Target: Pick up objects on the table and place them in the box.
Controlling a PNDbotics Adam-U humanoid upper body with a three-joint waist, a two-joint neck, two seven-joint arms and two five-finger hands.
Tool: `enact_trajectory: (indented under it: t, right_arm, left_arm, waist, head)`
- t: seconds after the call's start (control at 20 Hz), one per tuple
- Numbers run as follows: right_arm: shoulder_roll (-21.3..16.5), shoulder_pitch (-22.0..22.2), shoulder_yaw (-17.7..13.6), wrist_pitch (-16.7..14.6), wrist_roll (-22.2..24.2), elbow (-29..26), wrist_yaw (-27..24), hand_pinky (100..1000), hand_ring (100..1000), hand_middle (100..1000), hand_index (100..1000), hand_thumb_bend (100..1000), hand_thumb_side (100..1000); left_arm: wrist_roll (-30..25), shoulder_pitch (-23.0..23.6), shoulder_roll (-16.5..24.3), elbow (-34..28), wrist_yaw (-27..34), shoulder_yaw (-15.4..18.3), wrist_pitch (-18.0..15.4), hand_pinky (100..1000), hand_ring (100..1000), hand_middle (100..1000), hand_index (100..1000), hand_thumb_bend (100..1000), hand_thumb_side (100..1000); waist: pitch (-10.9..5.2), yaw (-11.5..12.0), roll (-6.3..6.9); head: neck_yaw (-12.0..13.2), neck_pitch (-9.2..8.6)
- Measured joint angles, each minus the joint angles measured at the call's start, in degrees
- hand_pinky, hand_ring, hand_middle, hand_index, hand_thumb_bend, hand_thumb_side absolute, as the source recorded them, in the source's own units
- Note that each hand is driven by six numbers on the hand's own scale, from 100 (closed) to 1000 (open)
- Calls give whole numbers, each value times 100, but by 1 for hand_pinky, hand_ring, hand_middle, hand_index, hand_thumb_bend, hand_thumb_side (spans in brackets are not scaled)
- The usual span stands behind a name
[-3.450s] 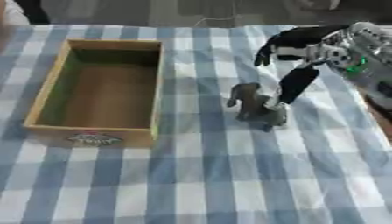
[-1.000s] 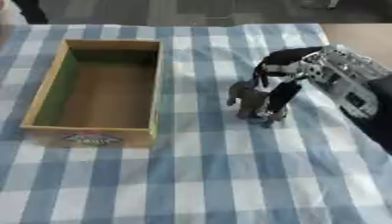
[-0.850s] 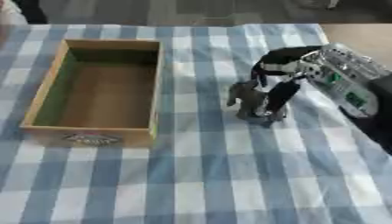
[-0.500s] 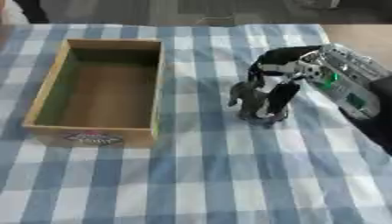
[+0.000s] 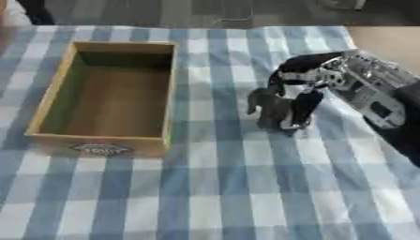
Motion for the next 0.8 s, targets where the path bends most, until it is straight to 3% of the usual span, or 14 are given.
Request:
enact_trajectory:
  t: [0.3, 0.8]
  right_arm:
    - [37, 0, 0, -6, -48, 109, 56, 768, 903, 600, 757, 452, 287]
    - [57, -3, 5, 78, -94, 104, 26, 749, 877, 531, 691, 353, 105]
  left_arm:
    - [1, 0, 0, 0, 0, 0, -1, 838, 857, 800, 803, 100, 648]
    - [1, 0, 0, 0, 0, 0, -1, 838, 859, 800, 802, 100, 648]
  waist:
    - [1, -6, 0]
    - [13, -24, 2]
  head:
    - [-20, -1]
    - [-34, -1]
